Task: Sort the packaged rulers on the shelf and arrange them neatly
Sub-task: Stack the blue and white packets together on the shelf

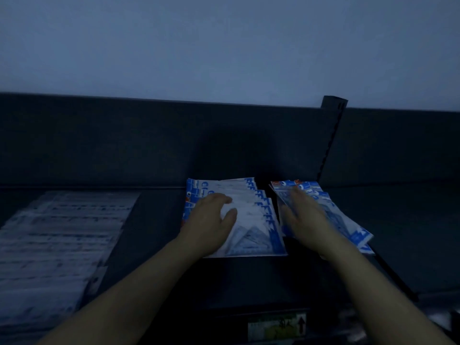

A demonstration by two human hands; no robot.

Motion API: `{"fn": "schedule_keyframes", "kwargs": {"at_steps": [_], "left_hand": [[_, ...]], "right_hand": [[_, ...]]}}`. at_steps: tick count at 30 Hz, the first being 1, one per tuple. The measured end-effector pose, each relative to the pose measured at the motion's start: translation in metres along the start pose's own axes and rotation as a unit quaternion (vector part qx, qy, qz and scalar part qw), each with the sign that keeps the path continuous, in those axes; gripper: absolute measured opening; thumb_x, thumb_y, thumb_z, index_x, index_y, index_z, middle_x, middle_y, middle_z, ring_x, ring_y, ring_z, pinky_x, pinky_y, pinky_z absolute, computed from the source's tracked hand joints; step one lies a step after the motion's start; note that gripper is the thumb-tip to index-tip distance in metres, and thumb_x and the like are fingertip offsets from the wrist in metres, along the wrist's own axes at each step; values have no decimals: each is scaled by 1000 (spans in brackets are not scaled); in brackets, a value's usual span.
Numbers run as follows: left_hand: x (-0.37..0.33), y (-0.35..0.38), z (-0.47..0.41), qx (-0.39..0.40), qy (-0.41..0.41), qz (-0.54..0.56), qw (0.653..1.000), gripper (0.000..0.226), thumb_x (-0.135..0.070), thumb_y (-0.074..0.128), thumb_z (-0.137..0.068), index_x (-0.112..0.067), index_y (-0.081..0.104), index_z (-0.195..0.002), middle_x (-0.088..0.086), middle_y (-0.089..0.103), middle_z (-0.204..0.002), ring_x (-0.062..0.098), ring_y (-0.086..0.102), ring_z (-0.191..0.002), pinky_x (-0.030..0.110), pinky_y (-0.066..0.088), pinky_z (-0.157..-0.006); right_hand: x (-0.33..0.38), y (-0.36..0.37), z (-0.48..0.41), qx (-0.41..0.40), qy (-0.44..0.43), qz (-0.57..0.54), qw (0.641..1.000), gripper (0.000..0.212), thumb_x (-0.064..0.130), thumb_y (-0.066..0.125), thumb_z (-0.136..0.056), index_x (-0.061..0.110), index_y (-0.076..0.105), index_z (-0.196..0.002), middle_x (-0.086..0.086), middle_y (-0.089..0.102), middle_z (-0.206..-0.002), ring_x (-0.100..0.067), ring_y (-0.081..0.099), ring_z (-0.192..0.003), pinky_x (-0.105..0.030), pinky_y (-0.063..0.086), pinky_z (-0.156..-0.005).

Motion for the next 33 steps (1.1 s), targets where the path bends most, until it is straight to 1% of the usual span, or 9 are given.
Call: {"fn": "schedule_keyframes", "kwargs": {"at_steps": [3, 6, 13, 19, 22, 25, 27, 30, 33], "left_hand": [[-18, 8, 0, -9, -28, 112, 993, 31, -27, 47, -99, -15, 58, -126, -3, 56, -129, 5, 48, -111, 10, 31, -84], [-34, 22, -3, 3, -27, 137, 990, 27, -25, 47, -99, -16, 61, -121, -2, 60, -125, 8, 53, -110, 15, 34, -86], [-66, 46, -20, 38, -57, 220, 973, 18, -22, 46, -99, -17, 63, -101, 2, 61, -94, 12, 55, -83, 12, 40, -64], [-64, 61, -28, 51, -120, 282, 951, 15, -21, 51, -96, -18, 64, -102, 2, 67, -95, 20, 65, -90, 38, 54, -87], [-66, 72, -30, 72, -154, 364, 916, 8, -20, 58, -93, -23, 59, -85, 6, 66, -87, 21, 65, -83, 41, 56, -84], [-75, 82, -32, 114, -187, 461, 860, 15, -23, 60, -93, -8, 63, -93, 11, 71, -91, 24, 69, -83, 37, 58, -76], [-73, 80, -34, 76, -219, 477, 848, 15, -17, 60, -93, -3, 65, -95, 16, 72, -96, 30, 70, -88, 43, 58, -81], [-58, 67, -38, 7, -246, 450, 858, 14, -15, 58, -94, -3, 63, -95, 15, 70, -94, 29, 68, -85, 40, 59, -71], [-44, 54, -40, -18, -253, 437, 863, 13, -16, 51, -97, -6, 59, -97, 11, 67, -93, 25, 65, -83, 31, 54, -63]], "right_hand": [[-58, -11, -2, 60, 164, 83, 981, 88, 68, 45, -83, 8, 29, -145, -17, 35, -146, -31, 33, -133, -40, 30, -109], [-82, -10, 5, 123, 240, 1, 963, 117, 87, 50, -61, 17, 20, -151, -14, 26, -154, -33, 29, -138, -47, 30, -111], [-87, -14, 1, 12, 207, -36, 978, 52, 53, 66, -77, 23, 61, -120, -11, 55, -127, -29, 53, -113, -39, 48, -93], [-83, -25, -2, -44, 209, -211, 954, 11, 16, 64, -87, 14, 57, -95, -3, 61, -87, -9, 54, -67, -22, 40, -53], [-74, -28, -1, -78, 223, -325, 916, 13, 17, 60, -91, 9, 62, -81, -10, 66, -79, -15, 58, -60, -25, 44, -54], [-54, -17, -1, 0, 216, -465, 859, 8, 18, 66, -88, 10, 67, -84, -16, 73, -85, -30, 69, -73, -41, 57, -72], [-51, -12, -2, 6, 198, -448, 872, 11, 23, 66, -87, 12, 69, -87, -16, 74, -91, -29, 70, -80, -42, 56, -76], [-67, -22, -7, -84, 196, -226, 950, 26, 35, 65, -86, 11, 67, -96, -12, 70, -104, -22, 64, -89, -32, 49, -75], [-75, -15, -6, 0, 199, -46, 979, 58, 63, 67, -70, 11, 60, -93, -7, 57, -96, -28, 56, -97, -33, 42, -73]]}}
Point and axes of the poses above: each hand's wrist, its own z-axis away from the middle knuckle, its own y-axis out of the palm, x = y × z, the point moved 4 cm from there along -z, towards the middle knuckle
